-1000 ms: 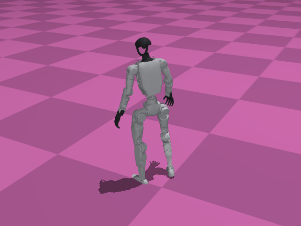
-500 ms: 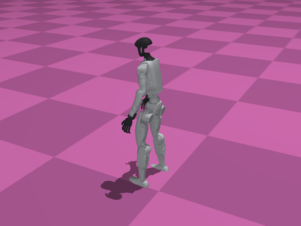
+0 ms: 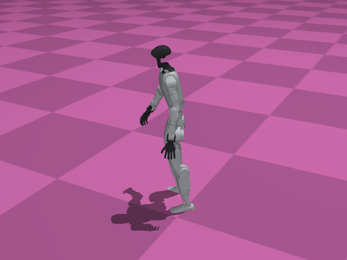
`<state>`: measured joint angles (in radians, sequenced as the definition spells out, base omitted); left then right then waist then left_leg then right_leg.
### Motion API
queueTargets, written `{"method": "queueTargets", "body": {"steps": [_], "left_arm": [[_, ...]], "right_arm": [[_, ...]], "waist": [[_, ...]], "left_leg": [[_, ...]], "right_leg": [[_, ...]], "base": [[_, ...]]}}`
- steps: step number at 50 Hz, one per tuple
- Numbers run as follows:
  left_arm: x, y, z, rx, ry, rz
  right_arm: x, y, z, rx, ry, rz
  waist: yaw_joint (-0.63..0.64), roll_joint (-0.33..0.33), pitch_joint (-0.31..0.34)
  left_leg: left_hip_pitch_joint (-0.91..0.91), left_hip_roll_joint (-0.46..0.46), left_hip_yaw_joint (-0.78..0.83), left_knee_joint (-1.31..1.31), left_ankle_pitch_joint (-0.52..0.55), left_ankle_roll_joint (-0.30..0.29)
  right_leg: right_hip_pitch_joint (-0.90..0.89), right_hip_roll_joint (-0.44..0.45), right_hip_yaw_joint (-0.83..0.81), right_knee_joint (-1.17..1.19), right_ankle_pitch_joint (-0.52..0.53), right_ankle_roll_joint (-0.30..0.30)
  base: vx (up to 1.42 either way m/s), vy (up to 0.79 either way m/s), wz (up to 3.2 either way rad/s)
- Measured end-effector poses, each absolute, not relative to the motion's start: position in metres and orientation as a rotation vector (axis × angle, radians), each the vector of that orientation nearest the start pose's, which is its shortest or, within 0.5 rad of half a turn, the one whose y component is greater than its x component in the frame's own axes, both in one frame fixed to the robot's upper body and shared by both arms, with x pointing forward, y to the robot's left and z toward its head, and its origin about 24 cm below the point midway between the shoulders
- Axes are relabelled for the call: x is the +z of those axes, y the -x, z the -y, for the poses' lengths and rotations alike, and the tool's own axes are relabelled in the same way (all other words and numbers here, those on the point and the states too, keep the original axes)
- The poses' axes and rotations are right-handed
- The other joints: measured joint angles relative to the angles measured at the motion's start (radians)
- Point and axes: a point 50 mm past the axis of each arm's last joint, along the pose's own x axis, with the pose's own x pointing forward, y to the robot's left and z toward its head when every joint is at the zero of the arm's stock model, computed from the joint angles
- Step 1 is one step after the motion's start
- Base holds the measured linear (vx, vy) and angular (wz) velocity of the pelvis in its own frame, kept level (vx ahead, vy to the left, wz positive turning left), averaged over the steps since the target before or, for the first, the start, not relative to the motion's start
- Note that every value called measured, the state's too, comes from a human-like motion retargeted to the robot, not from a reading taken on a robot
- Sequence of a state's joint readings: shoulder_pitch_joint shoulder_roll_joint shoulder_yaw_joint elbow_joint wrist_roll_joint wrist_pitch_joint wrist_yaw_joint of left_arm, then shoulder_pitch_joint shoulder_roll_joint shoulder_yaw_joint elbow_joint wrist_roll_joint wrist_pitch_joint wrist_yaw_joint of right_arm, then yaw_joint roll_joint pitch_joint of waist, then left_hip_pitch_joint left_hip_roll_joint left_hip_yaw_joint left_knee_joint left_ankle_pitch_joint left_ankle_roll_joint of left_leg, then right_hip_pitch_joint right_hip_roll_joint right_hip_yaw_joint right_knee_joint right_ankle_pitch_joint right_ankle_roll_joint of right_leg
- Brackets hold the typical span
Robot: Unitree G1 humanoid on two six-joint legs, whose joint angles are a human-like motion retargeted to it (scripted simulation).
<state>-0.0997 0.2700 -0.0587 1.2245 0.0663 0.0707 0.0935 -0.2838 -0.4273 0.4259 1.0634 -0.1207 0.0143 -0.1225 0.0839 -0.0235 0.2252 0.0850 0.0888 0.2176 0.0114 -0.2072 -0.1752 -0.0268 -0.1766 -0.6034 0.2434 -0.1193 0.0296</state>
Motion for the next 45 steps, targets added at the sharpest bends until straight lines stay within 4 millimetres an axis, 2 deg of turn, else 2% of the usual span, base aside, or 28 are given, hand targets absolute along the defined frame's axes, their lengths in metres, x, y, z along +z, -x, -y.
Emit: {"method": "queueTargets", "body": {"steps": [3, 5, 10, 15, 17, 22, 25, 30, 35, 40, 45], "left_arm": [[-0.143, -0.138, -0.253, 0.142, -0.422, -1.133], [-0.140, -0.144, -0.252, 0.135, -0.443, -1.096], [-0.137, -0.152, -0.246, 0.128, -0.462, -1.032], [-0.137, -0.152, -0.240, 0.086, -0.489, -1.008], [-0.137, -0.151, -0.240, 0.062, -0.515, -1.005], [-0.138, -0.150, -0.239, 0.031, -0.553, -1.000], [-0.139, -0.150, -0.238, 0.035, -0.545, -1.000], [-0.138, -0.156, -0.235, 0.015, -0.544, -1.010], [-0.137, -0.157, -0.239, -0.017, -0.571, -1.031], [-0.139, -0.147, -0.247, -0.008, -0.580, -1.077], [-0.142, -0.139, -0.252, 0.008, -0.560, -1.124]], "right_arm": [[-0.095, -0.222, 0.259, 0.081, 0.825, -0.812], [-0.097, -0.219, 0.260, 0.086, 0.840, -0.813], [-0.098, -0.214, 0.262, 0.091, 0.888, -0.800], [-0.095, -0.217, 0.262, 0.108, 0.924, -0.787], [-0.093, -0.220, 0.261, 0.113, 0.931, -0.781], [-0.086, -0.230, 0.264, 0.097, 0.923, -0.755], [-0.080, -0.235, 0.270, 0.065, 0.904, -0.742], [-0.072, -0.238, 0.285, -0.011, 0.863, -0.757], [-0.075, -0.231, 0.289, -0.046, 0.832, -0.793], [-0.088, -0.218, 0.280, -0.016, 0.800, -0.820], [-0.101, -0.200, 0.271, 0.040, 0.773, -0.862]], "waist": [[0.000, 0.017, 0.026], [-0.002, 0.020, 0.037], [-0.020, 0.025, 0.048], [-0.033, 0.000, 0.046], [-0.019, -0.011, 0.039], [0.045, -0.005, 0.019], [0.071, 0.003, 0.012], [0.071, -0.012, 0.011], [0.060, -0.045, -0.002], [0.045, -0.068, -0.038], [0.026, -0.060, -0.063]], "left_leg": [[0.009, 0.023, -0.062, 0.002, 0.007, -0.001], [0.007, 0.026, -0.108, 0.011, 0.008, 0.006], [-0.006, 0.015, -0.231, 0.031, 0.013, 0.029], [-0.017, -0.035, -0.346, 0.022, 0.022, 0.043], [-0.024, -0.053, -0.378, 0.014, 0.032, 0.040], [-0.056, -0.061, -0.448, -0.011, 0.070, 0.023], [-0.084, -0.061, -0.446, -0.011, 0.082, 0.035], [-0.143, -0.072, -0.221, 0.081, 0.037, 0.093], [-0.163, -0.080, 0.017, 0.209, -0.051, 0.126], [-0.123, -0.056, 0.191, 0.230, -0.095, 0.093], [-0.059, -0.027, 0.240, 0.119, -0.019, 0.055]], "right_leg": [[-0.072, -0.003, 0.125, 0.174, -0.030, -0.068], [-0.126, 0.003, 0.239, 0.273, -0.064, -0.070], [-0.144, 0.045, 0.469, 0.255, -0.115, -0.024], [-0.074, 0.073, 0.707, 0.036, -0.040, 0.046], [-0.055, 0.066, 0.748, -0.021, -0.009, 0.067], [-0.037, 0.038, 0.673, -0.080, 0.007, 0.087], [-0.028, 0.026, 0.607, -0.102, 0.014, 0.107], [-0.019, -0.015, 0.478, -0.106, 0.015, 0.122], [-0.021, -0.049, 0.357, -0.083, 0.001, 0.122], [-0.008, -0.045, 0.240, -0.093, -0.010, 0.130], [0.024, -0.009, 0.123, -0.114, -0.018, 0.121]], "base": [[-0.04, 0.04, 1.10], [-0.02, 0.00, 1.19], [0.03, -0.05, 1.30], [0.05, -0.15, 1.26], [0.03, -0.21, 0.88], [-0.01, -0.23, 0.67], [-0.04, -0.23, 0.96], [-0.05, -0.20, 1.42], [-0.04, -0.13, 1.37], [-0.01, -0.04, 1.17], [0.00, 0.04, 1.12]]}}
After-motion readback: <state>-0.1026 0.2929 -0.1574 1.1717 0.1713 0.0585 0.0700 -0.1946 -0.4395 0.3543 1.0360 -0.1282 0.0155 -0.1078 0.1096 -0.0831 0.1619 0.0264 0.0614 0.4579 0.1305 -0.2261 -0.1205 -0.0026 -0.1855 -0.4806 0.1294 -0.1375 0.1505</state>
